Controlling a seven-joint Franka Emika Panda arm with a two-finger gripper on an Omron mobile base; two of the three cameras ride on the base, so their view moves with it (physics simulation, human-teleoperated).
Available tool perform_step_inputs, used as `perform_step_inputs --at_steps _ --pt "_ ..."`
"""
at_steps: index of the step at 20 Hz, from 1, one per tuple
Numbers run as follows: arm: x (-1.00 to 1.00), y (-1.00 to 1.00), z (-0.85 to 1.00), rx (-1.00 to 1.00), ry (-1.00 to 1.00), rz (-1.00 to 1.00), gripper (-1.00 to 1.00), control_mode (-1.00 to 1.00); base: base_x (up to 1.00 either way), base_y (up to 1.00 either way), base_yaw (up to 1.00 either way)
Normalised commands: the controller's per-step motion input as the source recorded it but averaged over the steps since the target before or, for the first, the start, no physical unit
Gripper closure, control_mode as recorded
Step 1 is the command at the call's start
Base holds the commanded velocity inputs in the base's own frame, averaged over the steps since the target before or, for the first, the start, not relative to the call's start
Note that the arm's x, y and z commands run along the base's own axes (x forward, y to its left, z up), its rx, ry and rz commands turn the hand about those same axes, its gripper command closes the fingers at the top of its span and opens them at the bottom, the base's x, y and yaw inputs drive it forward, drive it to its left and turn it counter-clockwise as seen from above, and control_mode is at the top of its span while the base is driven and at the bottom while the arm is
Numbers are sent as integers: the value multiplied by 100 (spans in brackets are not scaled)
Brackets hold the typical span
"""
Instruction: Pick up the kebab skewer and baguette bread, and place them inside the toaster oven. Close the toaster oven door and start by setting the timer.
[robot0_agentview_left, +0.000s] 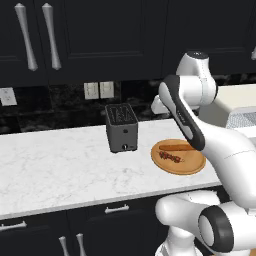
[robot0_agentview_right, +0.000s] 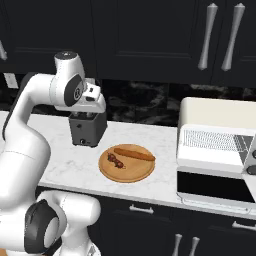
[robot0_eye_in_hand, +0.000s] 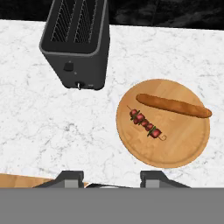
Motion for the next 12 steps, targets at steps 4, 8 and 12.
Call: perform_step_inputs --at_steps 4,8,12 --pt "0 0 0 0 0 0 -100 100 0 0 0" --pt "0 0 0 0 0 0 -100 100 0 -29 0" --pt "0 0 0 0 0 0 -100 100 0 -80 0"
